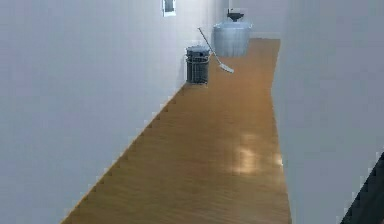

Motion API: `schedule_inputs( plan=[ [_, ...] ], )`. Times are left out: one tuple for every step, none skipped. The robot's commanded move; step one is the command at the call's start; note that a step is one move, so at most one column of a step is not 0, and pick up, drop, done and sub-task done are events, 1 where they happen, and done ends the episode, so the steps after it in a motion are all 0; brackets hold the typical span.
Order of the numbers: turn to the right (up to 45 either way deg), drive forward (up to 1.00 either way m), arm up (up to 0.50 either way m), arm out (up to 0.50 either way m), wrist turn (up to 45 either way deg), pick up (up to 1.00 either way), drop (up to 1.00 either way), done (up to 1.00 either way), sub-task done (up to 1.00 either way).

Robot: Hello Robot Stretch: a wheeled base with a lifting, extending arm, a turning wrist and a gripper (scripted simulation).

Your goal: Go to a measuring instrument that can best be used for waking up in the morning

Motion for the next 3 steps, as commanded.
schedule_inputs(
  plan=[
    [45.0, 0.00, 0.00, 0.00, 0.0, 0.00, 0.00, 0.00, 0.00],
    [45.0, 0.00, 0.00, 0.00, 0.0, 0.00, 0.00, 0.00, 0.00],
    [6.0, 0.00, 0.00, 0.00, 0.0, 0.00, 0.00, 0.00, 0.00]
  ],
)
